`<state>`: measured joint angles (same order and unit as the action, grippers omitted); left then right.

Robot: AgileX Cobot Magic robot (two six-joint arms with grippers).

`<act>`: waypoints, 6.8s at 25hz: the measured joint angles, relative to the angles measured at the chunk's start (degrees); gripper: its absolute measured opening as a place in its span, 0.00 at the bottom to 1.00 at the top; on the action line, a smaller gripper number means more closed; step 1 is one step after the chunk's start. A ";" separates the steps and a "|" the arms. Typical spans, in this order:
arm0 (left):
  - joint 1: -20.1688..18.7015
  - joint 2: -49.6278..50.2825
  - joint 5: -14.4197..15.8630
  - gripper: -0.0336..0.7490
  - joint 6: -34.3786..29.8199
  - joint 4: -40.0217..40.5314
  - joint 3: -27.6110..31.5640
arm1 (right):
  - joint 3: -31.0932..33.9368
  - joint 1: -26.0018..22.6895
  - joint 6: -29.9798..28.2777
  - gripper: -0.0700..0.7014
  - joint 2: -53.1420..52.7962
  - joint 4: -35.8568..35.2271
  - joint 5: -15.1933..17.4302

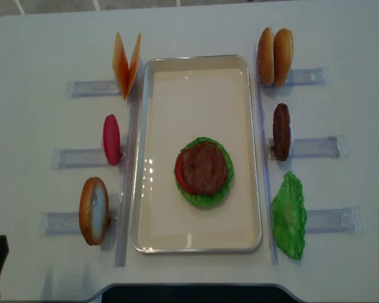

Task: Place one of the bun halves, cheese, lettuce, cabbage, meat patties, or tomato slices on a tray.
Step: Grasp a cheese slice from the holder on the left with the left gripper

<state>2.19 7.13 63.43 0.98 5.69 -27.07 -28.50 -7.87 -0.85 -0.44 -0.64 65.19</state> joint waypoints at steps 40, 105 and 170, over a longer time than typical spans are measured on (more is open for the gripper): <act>0.00 36.88 -0.09 0.86 1.80 -0.07 -18.25 | 0.00 0.00 0.00 0.78 0.00 0.00 0.00; -10.17 112.40 6.73 0.86 11.54 -4.57 -82.01 | 0.00 0.00 0.00 0.77 0.00 -0.07 0.00; -20.43 121.10 5.87 0.33 17.30 4.04 -86.00 | 0.00 0.00 0.00 0.77 0.00 -0.07 0.00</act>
<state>-18.24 128.22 69.30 18.28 9.72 -113.06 -28.50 -7.87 -0.85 -0.44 -0.70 65.19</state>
